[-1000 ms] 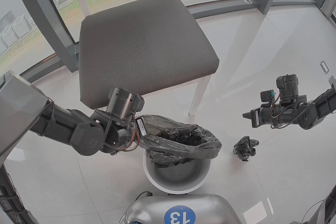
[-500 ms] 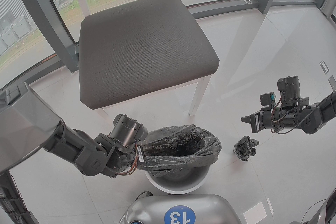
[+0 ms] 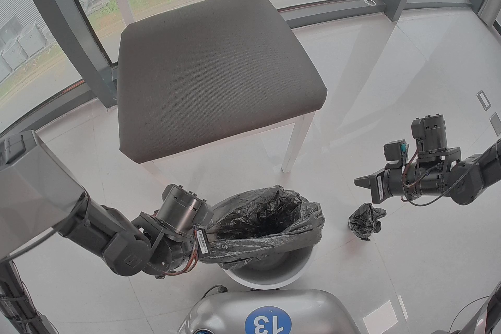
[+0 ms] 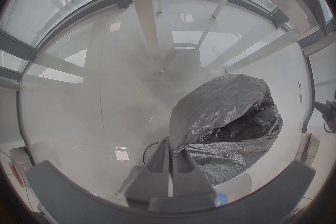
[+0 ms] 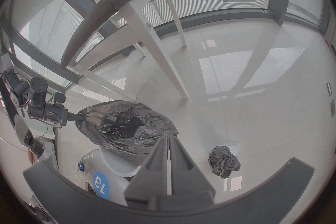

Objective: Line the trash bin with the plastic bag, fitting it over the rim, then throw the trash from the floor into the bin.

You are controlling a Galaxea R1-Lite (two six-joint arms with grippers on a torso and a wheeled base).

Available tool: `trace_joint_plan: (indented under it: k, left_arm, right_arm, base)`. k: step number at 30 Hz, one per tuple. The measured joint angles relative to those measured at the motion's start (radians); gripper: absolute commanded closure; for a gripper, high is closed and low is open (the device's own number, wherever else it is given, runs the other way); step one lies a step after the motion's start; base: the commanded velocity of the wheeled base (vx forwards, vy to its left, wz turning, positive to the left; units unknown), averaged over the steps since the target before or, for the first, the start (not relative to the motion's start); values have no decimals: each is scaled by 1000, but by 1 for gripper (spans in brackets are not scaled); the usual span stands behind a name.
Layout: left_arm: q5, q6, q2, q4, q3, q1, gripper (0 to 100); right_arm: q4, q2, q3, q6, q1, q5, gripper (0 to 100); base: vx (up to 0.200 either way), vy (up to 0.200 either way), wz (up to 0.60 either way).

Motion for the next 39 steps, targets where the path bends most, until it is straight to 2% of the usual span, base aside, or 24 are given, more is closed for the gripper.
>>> trace_joint_plan:
  k: [5, 6, 23, 29, 33, 39]
  left_arm:
    - [1, 0, 13, -46, 1, 7, 100]
    - [1, 0, 15, -52, 1, 8, 0]
    - [6, 5, 1, -65, -3, 4, 0]
    - [5, 23, -36, -60, -63, -61, 0]
    - [-2, 108, -48, -57, -104, -91, 0]
    - [-64, 324, -57, -57, -116, -93, 0]
  right_arm:
    - [0, -1, 1, 1, 4, 0, 100]
    - [0, -1, 2, 1, 4, 0, 100]
    - [-1, -13, 14, 2, 12, 0, 100]
    - [-1, -32, 30, 5, 30, -1, 100]
    - [-2, -44, 43, 5, 44, -3, 100]
    - [-2, -59, 52, 0, 50, -3, 100]
  base:
    - [0, 0, 0]
    - [0, 0, 0]
    - [0, 0, 0]
    - [0, 0, 0]
    - [0, 0, 0]
    - [0, 0, 0]
